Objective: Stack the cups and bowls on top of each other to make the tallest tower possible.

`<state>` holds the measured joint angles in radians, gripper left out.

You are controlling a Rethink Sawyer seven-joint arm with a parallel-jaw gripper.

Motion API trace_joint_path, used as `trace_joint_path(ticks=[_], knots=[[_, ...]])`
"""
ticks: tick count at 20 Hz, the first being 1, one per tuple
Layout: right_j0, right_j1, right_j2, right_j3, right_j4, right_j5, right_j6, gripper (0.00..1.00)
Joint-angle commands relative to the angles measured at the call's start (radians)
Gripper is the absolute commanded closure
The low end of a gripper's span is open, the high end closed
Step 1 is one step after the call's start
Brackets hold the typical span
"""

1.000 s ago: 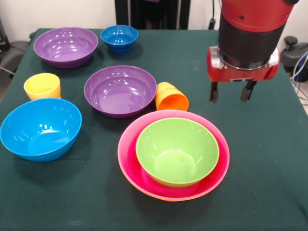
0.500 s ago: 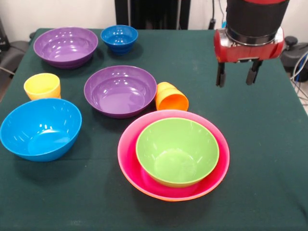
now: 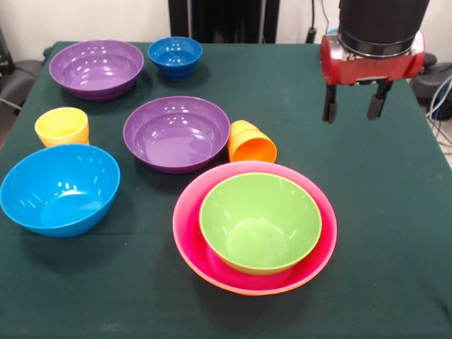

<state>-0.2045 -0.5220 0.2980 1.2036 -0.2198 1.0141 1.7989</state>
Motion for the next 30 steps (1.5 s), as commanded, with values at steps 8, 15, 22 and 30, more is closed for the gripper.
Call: trace_joint_path(ticks=[8,15,22,30], knots=[[0.067,0.073,0.015,-0.227,-0.053,0.212,-0.028,0.00],[0.076,0.154,0.019,-0.365,-0.069,0.298,-0.063,0.00],[0.080,0.129,-0.024,-0.353,-0.120,0.339,-0.113,0.00],[0.059,0.139,-0.005,-0.311,-0.096,0.265,-0.081,0.00]])
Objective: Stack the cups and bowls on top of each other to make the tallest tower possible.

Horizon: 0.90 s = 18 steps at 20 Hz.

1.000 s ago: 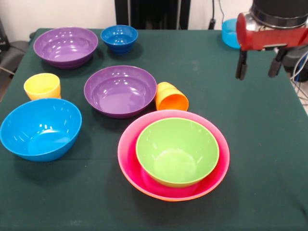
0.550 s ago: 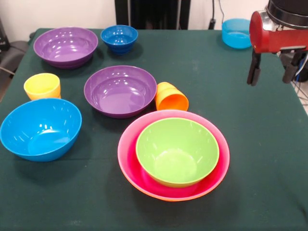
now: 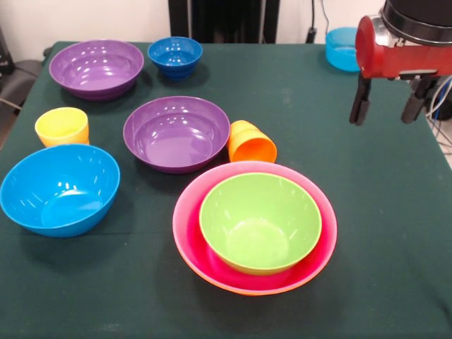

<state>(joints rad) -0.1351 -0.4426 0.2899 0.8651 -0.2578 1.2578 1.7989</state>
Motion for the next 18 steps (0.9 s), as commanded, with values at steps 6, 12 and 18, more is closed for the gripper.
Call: trace_joint_path(ticks=[6,12,18], knots=[[-0.015,0.046,-0.018,0.123,-0.053,-0.067,-0.025,0.00],[-0.025,-0.029,-0.056,0.342,-0.035,-0.202,0.057,0.00],[-0.043,-0.070,-0.076,0.530,-0.034,-0.417,0.108,0.00]])
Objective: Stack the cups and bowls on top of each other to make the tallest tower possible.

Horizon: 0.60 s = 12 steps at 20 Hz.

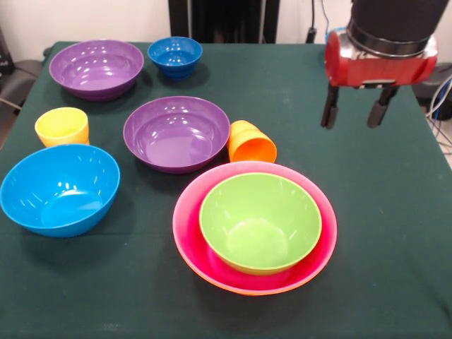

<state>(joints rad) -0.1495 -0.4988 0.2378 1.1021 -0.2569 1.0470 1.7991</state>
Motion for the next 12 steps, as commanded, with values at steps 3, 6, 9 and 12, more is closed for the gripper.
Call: trace_joint_path(ticks=[3,6,9,12], knots=[[-0.038,-0.015,-0.031,0.343,-0.037,-0.266,0.103,0.00],[-0.036,-0.011,-0.052,0.372,-0.038,-0.278,0.101,0.00],[-0.011,-0.006,-0.090,0.381,-0.050,-0.288,0.117,0.00],[-0.001,0.009,-0.110,0.391,-0.036,-0.274,0.128,0.00]])
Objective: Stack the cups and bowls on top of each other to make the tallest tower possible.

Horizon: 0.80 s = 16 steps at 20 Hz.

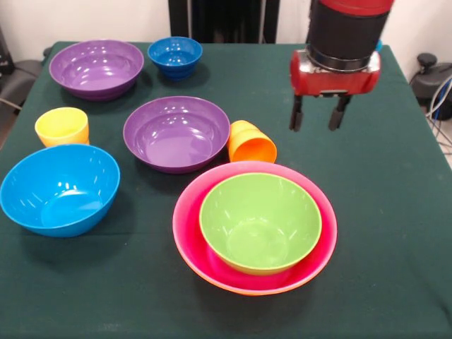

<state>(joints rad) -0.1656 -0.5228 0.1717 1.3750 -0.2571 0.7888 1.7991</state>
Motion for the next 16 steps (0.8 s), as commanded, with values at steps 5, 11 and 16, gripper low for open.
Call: trace_joint_path(ticks=[5,11,16], knots=[[0.059,0.019,-0.104,0.195,-0.053,-0.011,0.152,0.00],[0.136,-0.009,-0.186,0.232,-0.030,0.154,0.166,0.00],[0.130,-0.066,-0.205,0.288,-0.008,0.195,0.105,0.00]])
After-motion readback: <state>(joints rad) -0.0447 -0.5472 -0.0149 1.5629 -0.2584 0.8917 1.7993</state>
